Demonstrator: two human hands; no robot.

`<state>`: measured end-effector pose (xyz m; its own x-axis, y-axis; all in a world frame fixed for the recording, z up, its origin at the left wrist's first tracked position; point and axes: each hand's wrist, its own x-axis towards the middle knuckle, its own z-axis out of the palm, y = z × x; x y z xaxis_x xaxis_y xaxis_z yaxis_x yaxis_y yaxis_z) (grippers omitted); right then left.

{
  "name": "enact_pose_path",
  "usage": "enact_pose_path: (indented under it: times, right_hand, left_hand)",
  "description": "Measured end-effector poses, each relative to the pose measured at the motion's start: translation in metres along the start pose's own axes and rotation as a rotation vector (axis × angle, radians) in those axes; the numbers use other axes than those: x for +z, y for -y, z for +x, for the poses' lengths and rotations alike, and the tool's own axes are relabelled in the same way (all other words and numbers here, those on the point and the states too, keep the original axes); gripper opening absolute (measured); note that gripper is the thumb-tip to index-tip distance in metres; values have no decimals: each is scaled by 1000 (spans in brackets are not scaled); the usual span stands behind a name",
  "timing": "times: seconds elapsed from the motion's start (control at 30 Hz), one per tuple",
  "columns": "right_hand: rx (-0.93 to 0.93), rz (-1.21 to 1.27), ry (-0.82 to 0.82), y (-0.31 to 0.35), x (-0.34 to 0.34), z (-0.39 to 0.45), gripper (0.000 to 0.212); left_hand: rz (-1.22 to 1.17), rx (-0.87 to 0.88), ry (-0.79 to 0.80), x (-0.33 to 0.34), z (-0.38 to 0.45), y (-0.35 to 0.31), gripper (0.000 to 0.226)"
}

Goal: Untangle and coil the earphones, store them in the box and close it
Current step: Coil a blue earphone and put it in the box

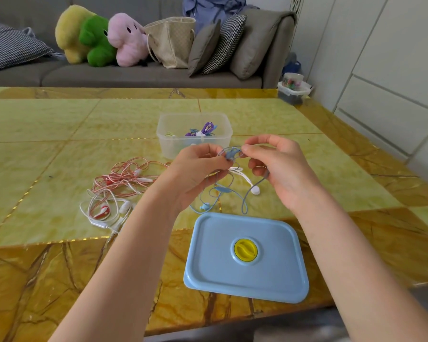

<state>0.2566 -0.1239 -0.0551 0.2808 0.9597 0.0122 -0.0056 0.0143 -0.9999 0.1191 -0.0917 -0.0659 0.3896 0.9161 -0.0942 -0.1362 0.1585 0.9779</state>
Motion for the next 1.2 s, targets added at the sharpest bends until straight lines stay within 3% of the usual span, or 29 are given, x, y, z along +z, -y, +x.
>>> enact_pose_path:
  times: [0.23, 0.43, 0.6, 0.7, 0.83, 1.2]
  right_hand:
    - [-168, -167, -72, -1, -1, -1, 19]
    - [-248, -190, -179, -1, -6, 2, 15]
    - [-222, -189, -55, 0, -5, 1, 15]
    - [-222, -226, 6, 0, -3, 0, 18]
    - [-228, -255, 85, 1, -1, -1, 16]
    - [-285, -334, 91, -2, -1, 0, 19]
  left_hand:
    - [8, -25, 16, -3, -2, -2, 11]
    - [101, -2, -107, -6, -1, 0, 13]
    - [350, 68, -117, -7, 1, 1, 16]
    - [356, 215, -172, -5, 3, 0, 24]
    - [408, 329, -48, 0, 0, -3, 35]
    - [456, 332, -82, 2, 1, 0, 14]
